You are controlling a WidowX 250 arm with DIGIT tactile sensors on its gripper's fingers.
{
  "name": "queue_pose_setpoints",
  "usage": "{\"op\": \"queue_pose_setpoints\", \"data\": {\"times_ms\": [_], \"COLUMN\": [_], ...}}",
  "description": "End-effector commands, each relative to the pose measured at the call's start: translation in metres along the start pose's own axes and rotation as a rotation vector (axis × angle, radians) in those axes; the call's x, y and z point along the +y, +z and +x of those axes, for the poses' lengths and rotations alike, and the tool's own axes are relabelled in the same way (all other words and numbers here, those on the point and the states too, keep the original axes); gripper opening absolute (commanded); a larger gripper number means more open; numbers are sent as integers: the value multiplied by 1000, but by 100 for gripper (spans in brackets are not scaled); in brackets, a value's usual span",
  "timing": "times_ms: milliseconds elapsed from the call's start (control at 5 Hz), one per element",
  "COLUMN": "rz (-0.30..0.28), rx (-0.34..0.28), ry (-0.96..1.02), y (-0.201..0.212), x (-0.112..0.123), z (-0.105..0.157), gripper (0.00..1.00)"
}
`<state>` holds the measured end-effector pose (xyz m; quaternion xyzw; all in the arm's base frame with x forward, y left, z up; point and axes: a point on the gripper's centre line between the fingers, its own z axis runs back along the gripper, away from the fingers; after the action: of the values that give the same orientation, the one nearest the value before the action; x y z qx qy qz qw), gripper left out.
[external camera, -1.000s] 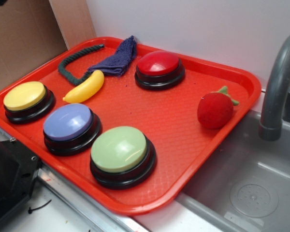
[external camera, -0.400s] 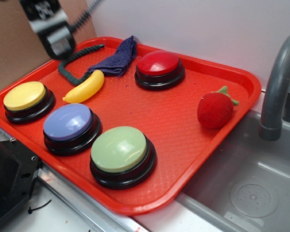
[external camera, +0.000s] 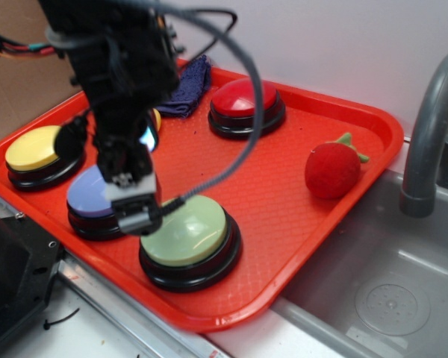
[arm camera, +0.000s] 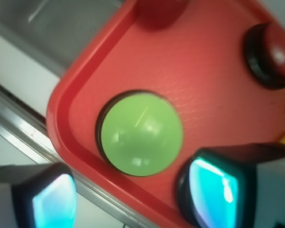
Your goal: Push the green button.
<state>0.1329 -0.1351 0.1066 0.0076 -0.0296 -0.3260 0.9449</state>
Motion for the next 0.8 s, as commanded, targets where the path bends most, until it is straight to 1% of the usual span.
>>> {"op": "queue_pose_setpoints", "data": {"times_ms": [0, 200, 400, 600], "rz": [-50, -77, -76, -62], "rx": [2, -1, -3, 3], "ry": [-44, -66, -77, -72], "y": [-39, -53, -54, -49], "x": [0, -3, -4, 0], "z": [5, 6, 6, 6], "gripper": [100, 100, 100, 100]}}
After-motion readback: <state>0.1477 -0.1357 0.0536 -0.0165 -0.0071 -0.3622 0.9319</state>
